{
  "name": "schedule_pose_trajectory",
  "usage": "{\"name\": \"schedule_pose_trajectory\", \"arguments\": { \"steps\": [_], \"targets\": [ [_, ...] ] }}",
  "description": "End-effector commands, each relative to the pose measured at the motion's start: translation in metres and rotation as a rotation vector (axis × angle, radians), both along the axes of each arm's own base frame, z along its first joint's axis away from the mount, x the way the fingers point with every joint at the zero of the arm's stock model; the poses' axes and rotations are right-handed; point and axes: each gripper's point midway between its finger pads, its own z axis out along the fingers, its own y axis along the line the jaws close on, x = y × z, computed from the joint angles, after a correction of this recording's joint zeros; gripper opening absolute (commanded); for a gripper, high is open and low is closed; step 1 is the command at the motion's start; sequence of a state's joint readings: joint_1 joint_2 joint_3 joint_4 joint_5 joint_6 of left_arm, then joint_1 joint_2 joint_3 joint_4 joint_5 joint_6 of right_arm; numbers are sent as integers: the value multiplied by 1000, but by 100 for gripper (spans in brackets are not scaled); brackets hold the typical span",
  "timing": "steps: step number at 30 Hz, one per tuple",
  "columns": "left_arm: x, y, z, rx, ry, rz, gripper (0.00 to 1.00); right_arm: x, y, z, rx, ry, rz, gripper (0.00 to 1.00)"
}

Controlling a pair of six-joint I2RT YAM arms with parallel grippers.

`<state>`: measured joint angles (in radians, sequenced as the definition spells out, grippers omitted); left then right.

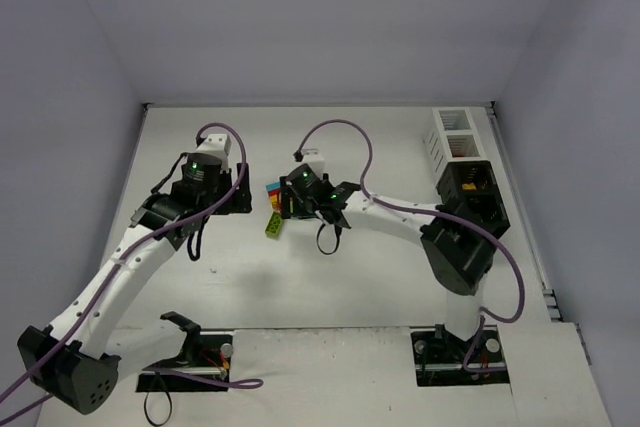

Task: Sort the legos into containers by color

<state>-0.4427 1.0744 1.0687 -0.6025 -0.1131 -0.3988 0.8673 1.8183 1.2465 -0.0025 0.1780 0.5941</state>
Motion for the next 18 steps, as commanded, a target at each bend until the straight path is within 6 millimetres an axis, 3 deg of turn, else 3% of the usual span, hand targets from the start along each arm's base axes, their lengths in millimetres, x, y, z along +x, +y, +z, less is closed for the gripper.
{"name": "schedule_pose_trajectory", "arguments": {
  "steps": [1, 2, 4, 5, 7, 8, 15, 17, 18],
  "targets": [
    [-6, 14, 11, -1, -31, 57, 78, 13, 45, 25, 111, -51, -36, 65],
    [-10, 15, 13, -7, -36, 59, 78, 12, 52, 10, 95, -28, -31, 65],
    [-15, 17, 12, -7, -29, 63, 78, 14, 66, 9, 107, -19, -35, 65],
    [-17, 19, 14, -10, -35, 66, 78, 11, 72, -4, 90, -1, -31, 65],
    [-21, 21, 12, -8, -26, 69, 78, 14, 84, -3, 103, -4, -35, 65],
    [-23, 22, 13, -9, -29, 69, 78, 13, 89, -13, 94, 8, -29, 65],
    [-29, 24, 9, -10, -21, 71, 78, 10, 93, -40, 13, 45, -46, 63],
    [-29, 23, 9, -10, -24, 66, 78, 9, 90, -48, -6, 58, -51, 57],
    [-28, 23, 8, -9, -25, 66, 78, 8, 87, -48, -19, 59, -55, 47]
  ]
}}
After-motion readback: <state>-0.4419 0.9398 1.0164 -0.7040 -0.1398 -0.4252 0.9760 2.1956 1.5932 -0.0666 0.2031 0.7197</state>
